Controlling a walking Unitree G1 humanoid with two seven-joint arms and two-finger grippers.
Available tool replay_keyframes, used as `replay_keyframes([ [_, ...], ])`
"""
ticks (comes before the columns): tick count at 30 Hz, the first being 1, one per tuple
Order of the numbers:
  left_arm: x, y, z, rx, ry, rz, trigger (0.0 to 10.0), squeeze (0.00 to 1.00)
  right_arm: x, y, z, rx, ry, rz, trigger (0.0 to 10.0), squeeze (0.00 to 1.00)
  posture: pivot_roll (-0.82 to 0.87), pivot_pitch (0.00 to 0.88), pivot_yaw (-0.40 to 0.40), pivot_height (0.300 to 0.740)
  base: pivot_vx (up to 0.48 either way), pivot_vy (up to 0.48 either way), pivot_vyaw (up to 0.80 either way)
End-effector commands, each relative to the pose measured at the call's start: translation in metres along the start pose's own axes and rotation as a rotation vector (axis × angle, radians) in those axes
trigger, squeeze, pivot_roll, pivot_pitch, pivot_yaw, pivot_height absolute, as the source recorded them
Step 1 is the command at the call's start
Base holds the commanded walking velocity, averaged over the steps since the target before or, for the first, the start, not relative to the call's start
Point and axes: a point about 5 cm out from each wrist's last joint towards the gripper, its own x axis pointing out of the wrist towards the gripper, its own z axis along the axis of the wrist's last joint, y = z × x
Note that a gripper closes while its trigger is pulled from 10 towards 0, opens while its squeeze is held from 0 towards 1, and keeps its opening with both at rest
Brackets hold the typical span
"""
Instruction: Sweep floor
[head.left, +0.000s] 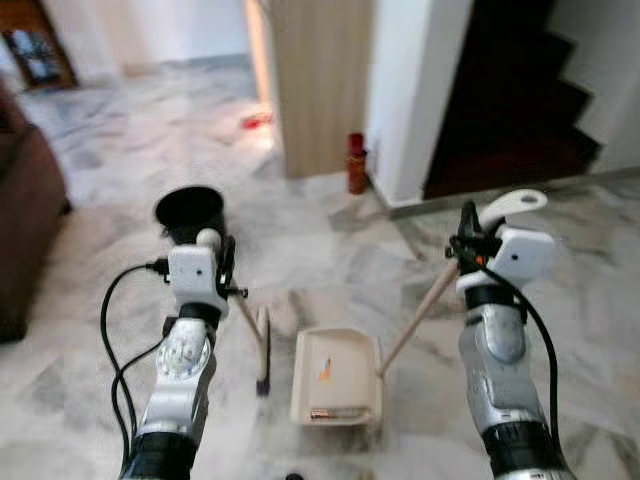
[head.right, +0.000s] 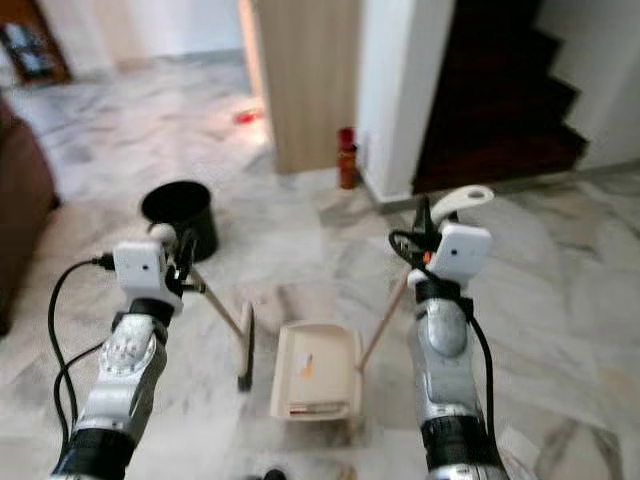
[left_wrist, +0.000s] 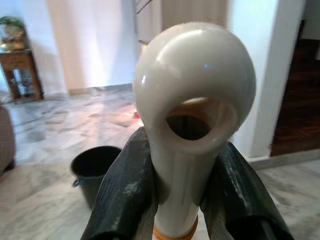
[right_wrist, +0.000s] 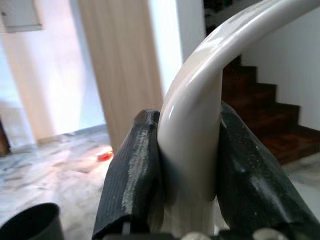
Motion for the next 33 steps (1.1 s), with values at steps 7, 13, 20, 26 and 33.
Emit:
replay_keyframes([
  [7, 0.0036, 0.0012, 0.0126, 0.016, -0.056, -0.003, 10.0, 0.00, 0.0063, 0.0056, 0.0095, 0.013, -0.052, 0.018, 10.0, 0.00, 0.10, 0.019, 0.027, 0.740, 0.000, 0.000, 0.80],
  [13, 0.0036, 0.0006, 0.0130, 0.014, -0.055, -0.001, 10.0, 0.00, 0.0072, 0.0065, 0.0087, 0.030, -0.043, 0.032, 10.0, 0.00, 0.10, 0.021, 0.023, 0.740, 0.000, 0.000, 0.47],
  [20, 0.0017, -0.0007, 0.0137, 0.034, -0.057, -0.006, 10.0, 0.00, 0.0106, 0.0104, 0.0117, 0.045, -0.047, 0.044, 10.0, 0.00, 0.10, 0.032, 0.016, 0.740, 0.000, 0.000, 0.00],
  [26, 0.0003, -0.0018, 0.0133, 0.043, -0.058, -0.013, 10.0, 0.00, 0.0128, 0.0107, 0.0154, 0.048, -0.061, 0.047, 10.0, 0.00, 0.10, 0.037, 0.014, 0.740, 0.169, 0.000, 0.00],
  [33, 0.0001, -0.0021, 0.0137, 0.052, -0.062, -0.015, 10.0, 0.00, 0.0128, 0.0116, 0.0155, 0.053, -0.062, 0.051, 10.0, 0.00, 0.11, 0.041, 0.014, 0.740, 0.273, 0.000, 0.00],
])
